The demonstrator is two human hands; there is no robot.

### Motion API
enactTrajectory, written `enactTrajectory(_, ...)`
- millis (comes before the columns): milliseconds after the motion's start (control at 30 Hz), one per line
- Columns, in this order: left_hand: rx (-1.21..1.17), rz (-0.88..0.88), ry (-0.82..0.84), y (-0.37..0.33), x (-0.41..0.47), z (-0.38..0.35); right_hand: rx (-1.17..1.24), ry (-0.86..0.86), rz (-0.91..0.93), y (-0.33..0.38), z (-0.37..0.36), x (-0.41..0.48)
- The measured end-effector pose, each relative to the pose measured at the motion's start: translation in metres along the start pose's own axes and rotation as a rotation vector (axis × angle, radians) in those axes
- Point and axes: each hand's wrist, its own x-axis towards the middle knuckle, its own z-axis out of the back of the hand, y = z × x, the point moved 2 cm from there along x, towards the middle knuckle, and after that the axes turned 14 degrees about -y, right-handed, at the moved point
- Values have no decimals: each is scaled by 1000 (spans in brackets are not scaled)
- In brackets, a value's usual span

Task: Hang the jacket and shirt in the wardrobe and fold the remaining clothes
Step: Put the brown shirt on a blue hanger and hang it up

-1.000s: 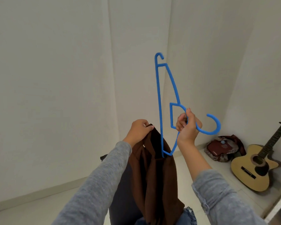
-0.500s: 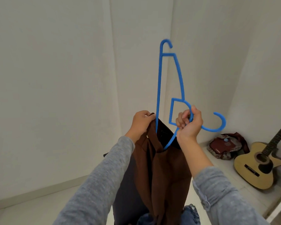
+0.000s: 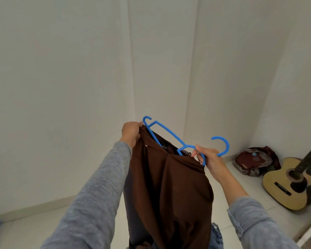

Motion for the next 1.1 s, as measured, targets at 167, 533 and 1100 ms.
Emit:
enactTrajectory(167, 340, -318, -9, 2, 8, 19, -104, 75, 26, 4, 3, -3)
enactTrajectory(533, 480, -609, 162, -7, -5, 30, -410, 327, 27, 4, -7, -2)
enactTrajectory(1100, 522, -634, 668, 80, -37, -2, -426, -187, -59, 19, -2, -9)
